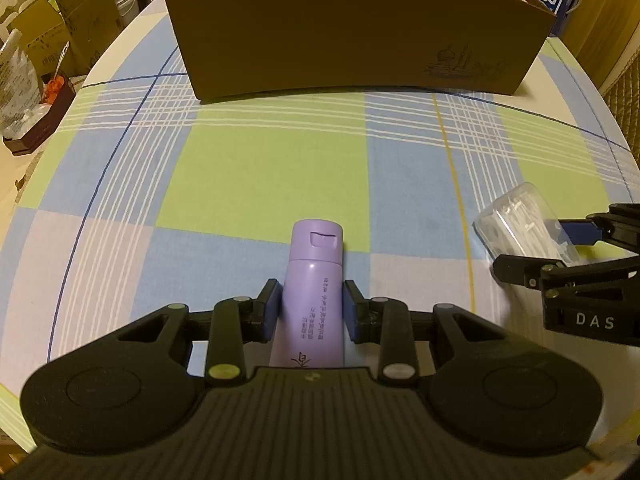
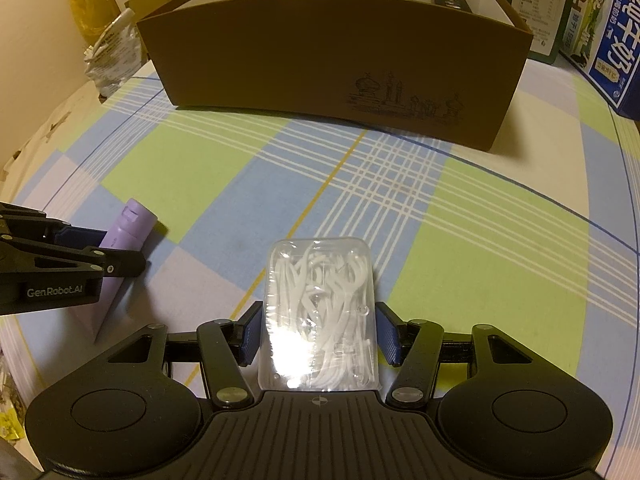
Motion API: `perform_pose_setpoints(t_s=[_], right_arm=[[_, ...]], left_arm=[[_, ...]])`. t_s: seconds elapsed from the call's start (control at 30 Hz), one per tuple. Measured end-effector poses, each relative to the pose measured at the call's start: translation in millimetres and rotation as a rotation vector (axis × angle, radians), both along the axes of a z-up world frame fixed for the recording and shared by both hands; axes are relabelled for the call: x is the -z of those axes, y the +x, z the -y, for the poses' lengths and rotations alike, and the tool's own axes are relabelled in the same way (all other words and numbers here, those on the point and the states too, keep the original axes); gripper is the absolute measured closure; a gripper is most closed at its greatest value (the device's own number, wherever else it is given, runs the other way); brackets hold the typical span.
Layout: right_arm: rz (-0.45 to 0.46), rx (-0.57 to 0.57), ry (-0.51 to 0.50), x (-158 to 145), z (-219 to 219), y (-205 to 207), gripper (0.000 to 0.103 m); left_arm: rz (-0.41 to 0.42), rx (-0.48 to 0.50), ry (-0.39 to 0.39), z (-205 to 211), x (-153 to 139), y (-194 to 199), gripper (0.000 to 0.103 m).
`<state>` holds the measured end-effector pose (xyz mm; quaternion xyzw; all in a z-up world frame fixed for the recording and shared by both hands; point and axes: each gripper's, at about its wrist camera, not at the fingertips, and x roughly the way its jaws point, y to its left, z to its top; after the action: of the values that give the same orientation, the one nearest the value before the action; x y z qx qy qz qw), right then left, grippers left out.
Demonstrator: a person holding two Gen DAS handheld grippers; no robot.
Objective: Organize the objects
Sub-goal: 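Lift the purple tube and floss pack and carry them over the brown box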
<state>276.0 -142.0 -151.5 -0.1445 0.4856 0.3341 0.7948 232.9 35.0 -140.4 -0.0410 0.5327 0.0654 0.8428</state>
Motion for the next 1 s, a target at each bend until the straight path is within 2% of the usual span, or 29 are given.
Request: perform_pose_setpoints(t_s=[0.2, 0.4, 1.0], right_arm=[[-0.014, 0.007, 0.009, 0.3, 0.9, 1.7, 0.049], [-0.032, 0.028, 0.065, -9.0, 4.8, 5.6, 0.049], [0.009, 0.057, 0.152, -39.5, 2.4, 21.4, 0.049]], left_arm=[[0.012, -0.003, -0.003, -3.8, -2.9, -2.4, 0.075], [0.038, -0.008, 0.002, -8.2, -10.9, -4.1, 0.075], [0.151, -0.011, 0.000, -15.8, -42.2, 4.4, 0.075]])
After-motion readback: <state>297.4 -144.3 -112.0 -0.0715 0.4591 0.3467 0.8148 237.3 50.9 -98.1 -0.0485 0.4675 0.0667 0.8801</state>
